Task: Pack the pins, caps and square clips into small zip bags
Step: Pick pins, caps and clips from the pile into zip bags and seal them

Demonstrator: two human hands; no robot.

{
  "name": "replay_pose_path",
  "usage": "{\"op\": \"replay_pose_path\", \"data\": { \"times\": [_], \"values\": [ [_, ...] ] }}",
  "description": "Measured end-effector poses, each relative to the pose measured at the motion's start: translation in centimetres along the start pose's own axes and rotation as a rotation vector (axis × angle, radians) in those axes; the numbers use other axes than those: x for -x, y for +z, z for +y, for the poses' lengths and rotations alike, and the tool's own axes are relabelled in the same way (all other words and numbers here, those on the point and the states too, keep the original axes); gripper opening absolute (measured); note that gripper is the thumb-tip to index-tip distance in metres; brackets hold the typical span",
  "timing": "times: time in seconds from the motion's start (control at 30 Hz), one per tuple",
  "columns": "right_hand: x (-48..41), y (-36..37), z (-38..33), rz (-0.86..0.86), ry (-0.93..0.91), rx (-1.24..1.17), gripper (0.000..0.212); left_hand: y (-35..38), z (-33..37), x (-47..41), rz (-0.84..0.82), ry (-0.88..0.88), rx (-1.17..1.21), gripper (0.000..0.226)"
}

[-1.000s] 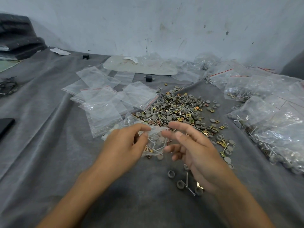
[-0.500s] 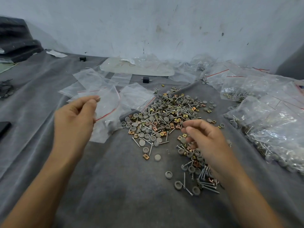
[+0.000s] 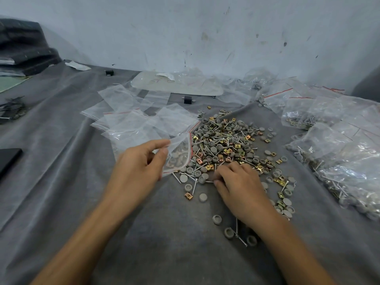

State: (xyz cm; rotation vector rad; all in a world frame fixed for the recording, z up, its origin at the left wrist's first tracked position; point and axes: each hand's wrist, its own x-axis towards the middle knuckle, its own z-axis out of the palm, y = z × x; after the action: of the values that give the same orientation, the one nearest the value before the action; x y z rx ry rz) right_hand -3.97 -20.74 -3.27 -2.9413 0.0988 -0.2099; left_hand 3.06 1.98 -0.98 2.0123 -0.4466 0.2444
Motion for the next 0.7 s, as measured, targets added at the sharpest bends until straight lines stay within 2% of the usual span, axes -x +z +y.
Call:
{"op": "replay_pose_path", "data": {
  "times": [0.1, 0.17, 0.27, 0.33, 0.4, 0.53, 0.7],
  "values": [
    [0.6, 0.0, 0.2, 0.025, 0.008, -0.006, 0.007, -0.1, 0.2, 0.3, -0.026, 0.029, -0.092, 0.021],
    [1.0, -0.2, 0.4, 0.110, 0.029, -0.122, 0.009, -0.1, 0.6, 0.6, -0.032, 0.049, -0.166, 0.023],
    [1.4, -1.0, 0.6, 0.200, 0.058, -0.444, 0.010, 0.2, 1.1, 0.9, -0.052, 0.064, -0.244, 0.023],
    [1.6, -1.5, 0.2, 0.199, 0.079, -0.699, 0.011, 0.5, 1.3, 1.1, -0.081, 0.064, -0.251, 0.024],
    [1.8, -1.8, -0.1, 0.194, 0.087, -0.857, 0.014, 0.8, 1.4, 1.3, -0.094, 0.064, -0.236, 0.023],
    [1.7, -1.4, -1.0, 0.180, 0.064, -1.017, 0.021, 1.5, 1.6, 1.7, -0.117, 0.059, -0.212, 0.023],
    [1.7, -1.1, -1.8, 0.056, -0.002, -1.035, 0.021, 2.0, 1.5, 1.7, -0.121, 0.034, -0.156, 0.018]
  ]
}}
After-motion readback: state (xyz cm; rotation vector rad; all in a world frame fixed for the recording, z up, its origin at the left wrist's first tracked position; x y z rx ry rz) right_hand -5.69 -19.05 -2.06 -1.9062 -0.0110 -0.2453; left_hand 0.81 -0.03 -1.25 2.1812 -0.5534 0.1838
